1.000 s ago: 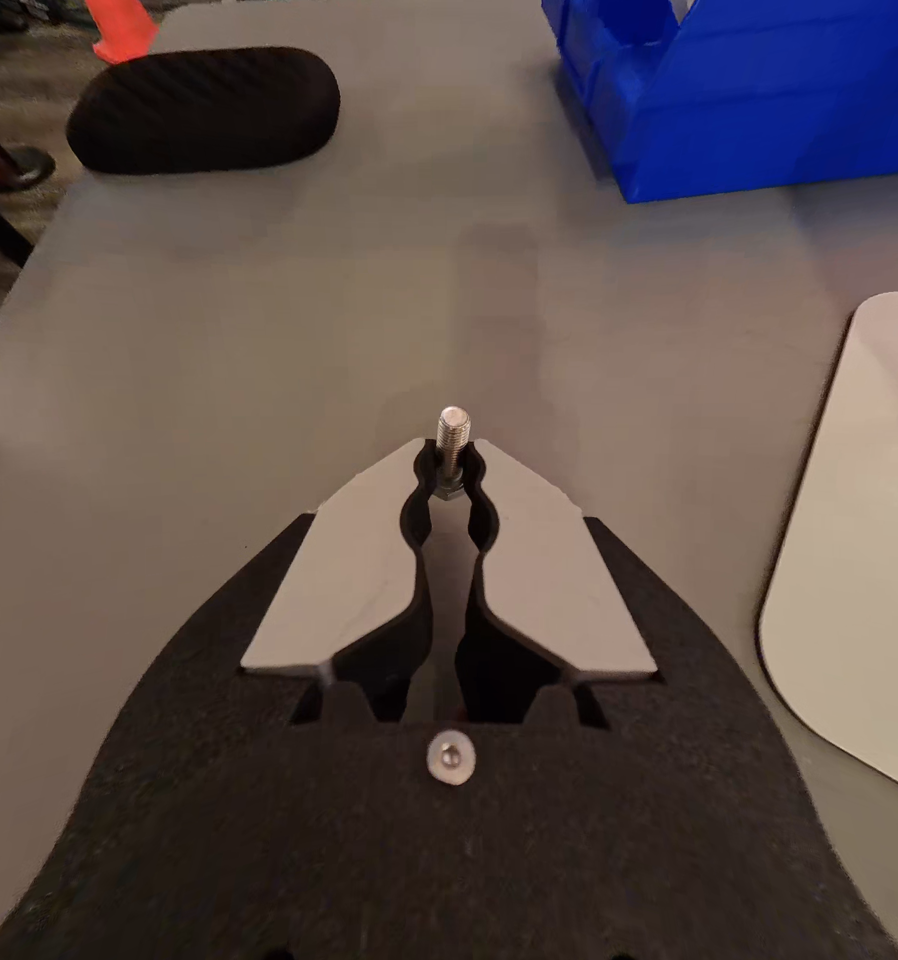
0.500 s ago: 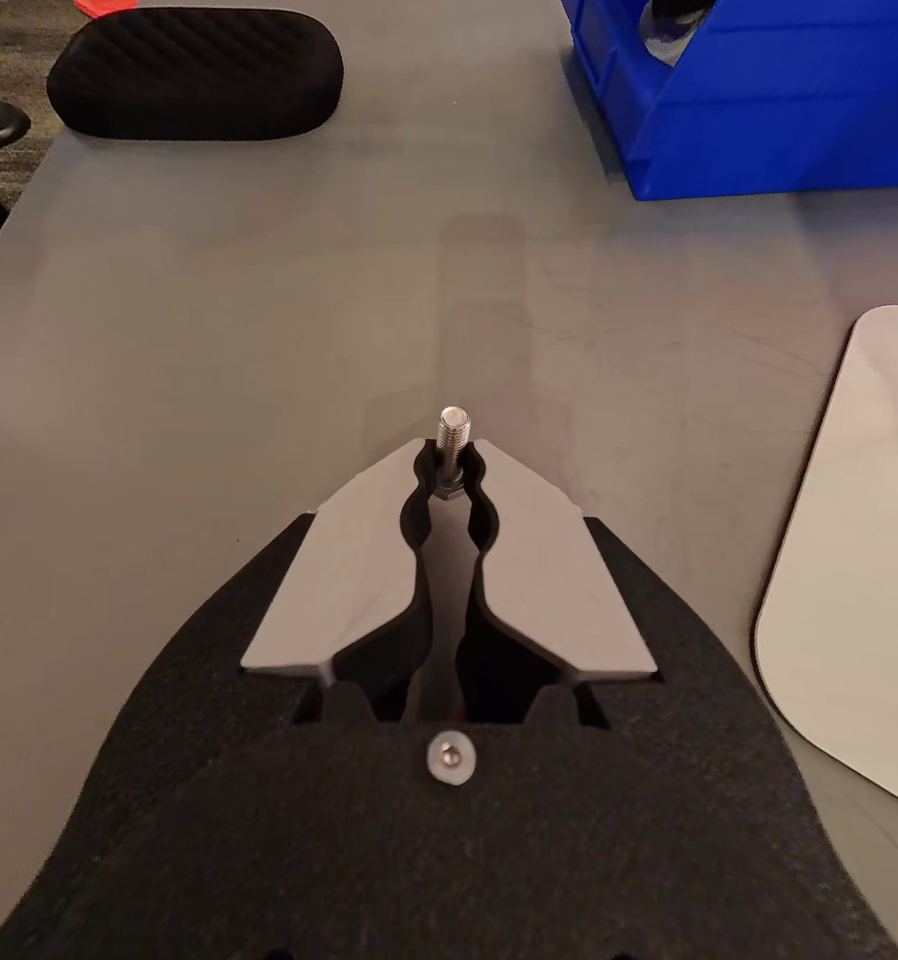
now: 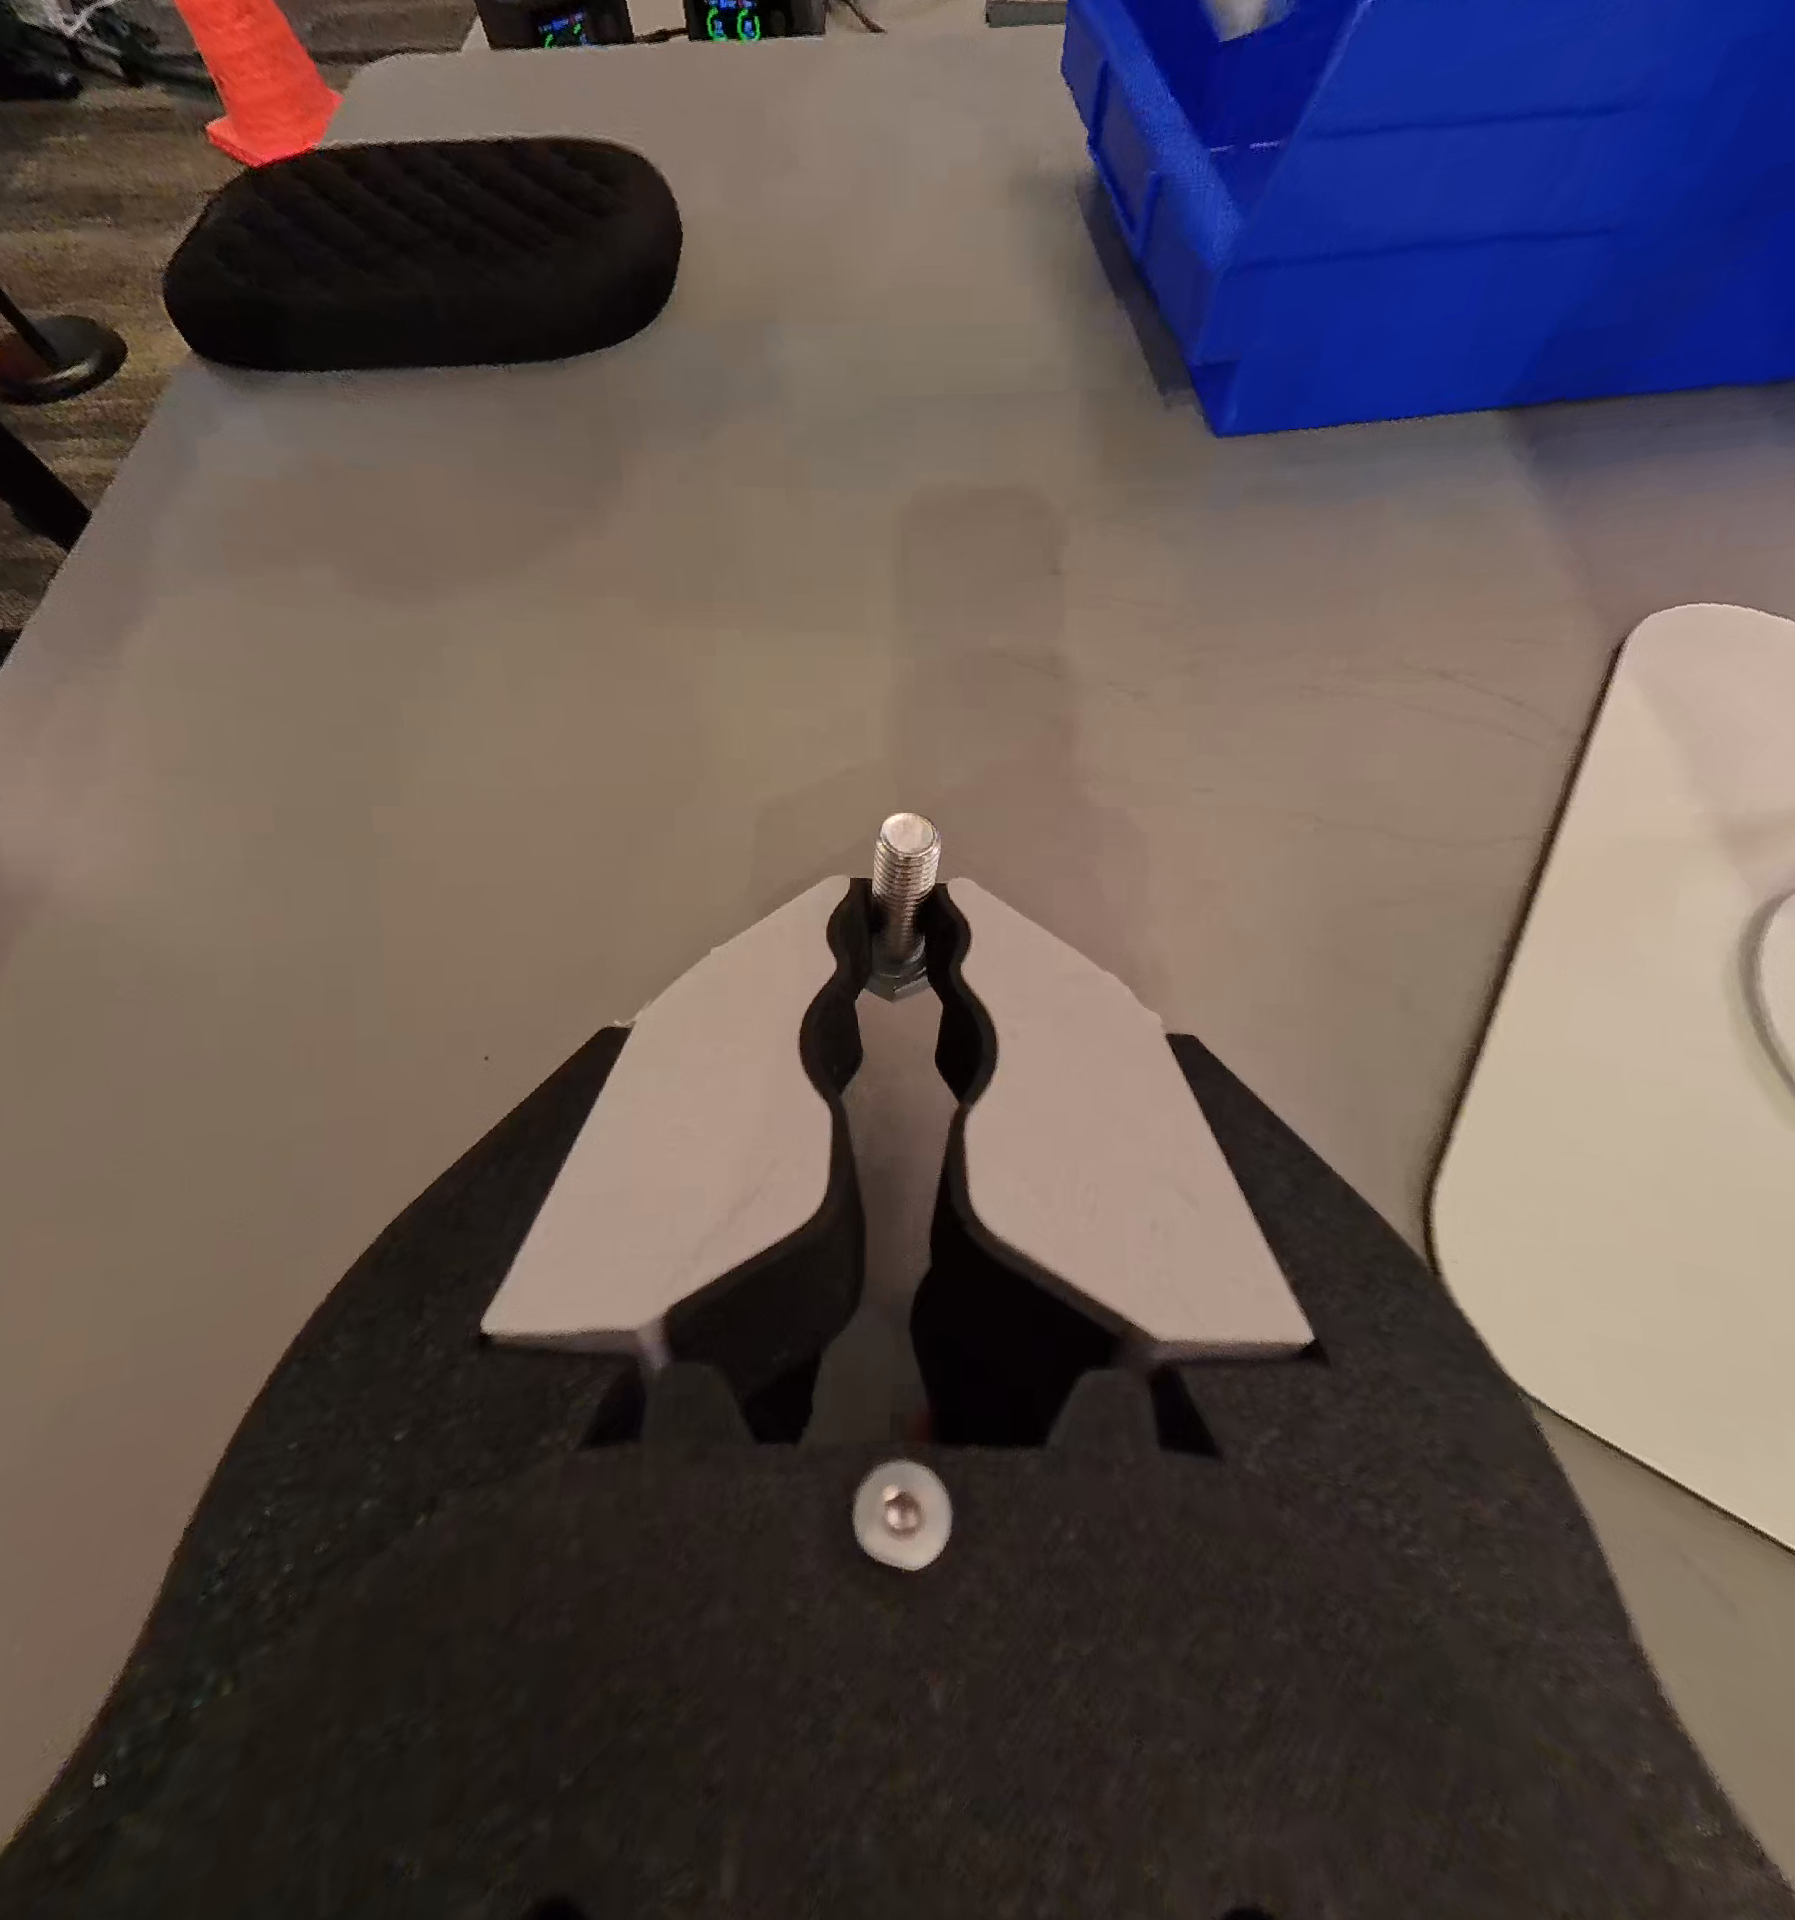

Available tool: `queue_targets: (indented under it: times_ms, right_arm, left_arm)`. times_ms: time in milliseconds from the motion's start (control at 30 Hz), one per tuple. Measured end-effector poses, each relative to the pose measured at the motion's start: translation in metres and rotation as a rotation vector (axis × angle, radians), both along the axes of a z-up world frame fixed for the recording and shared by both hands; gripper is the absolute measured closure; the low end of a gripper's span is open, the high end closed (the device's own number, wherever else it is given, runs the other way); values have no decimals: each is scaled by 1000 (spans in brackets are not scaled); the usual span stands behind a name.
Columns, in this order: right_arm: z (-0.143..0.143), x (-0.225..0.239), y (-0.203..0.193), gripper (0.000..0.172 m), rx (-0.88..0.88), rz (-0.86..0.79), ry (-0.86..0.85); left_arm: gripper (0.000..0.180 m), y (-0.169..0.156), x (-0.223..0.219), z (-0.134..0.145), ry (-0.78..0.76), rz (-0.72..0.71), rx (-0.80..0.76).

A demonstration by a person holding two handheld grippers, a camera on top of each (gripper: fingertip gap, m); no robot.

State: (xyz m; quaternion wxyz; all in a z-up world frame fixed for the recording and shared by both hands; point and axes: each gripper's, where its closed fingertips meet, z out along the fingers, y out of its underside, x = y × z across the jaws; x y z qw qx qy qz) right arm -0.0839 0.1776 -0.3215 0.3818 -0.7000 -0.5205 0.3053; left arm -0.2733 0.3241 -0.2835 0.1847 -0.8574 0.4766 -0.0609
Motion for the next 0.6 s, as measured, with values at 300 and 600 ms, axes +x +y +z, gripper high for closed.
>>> queue_targets:
  times_ms: [300, 600]
  right_arm:
    - [17, 21, 15, 162, 1, -29, 65]
    - [13, 26, 17, 163, -48, -36, 92]
  left_arm:
    - [163, -136, 139, -41, -77, -351, -92]
    - [163, -162, 183, -81, -126, -385, -175]
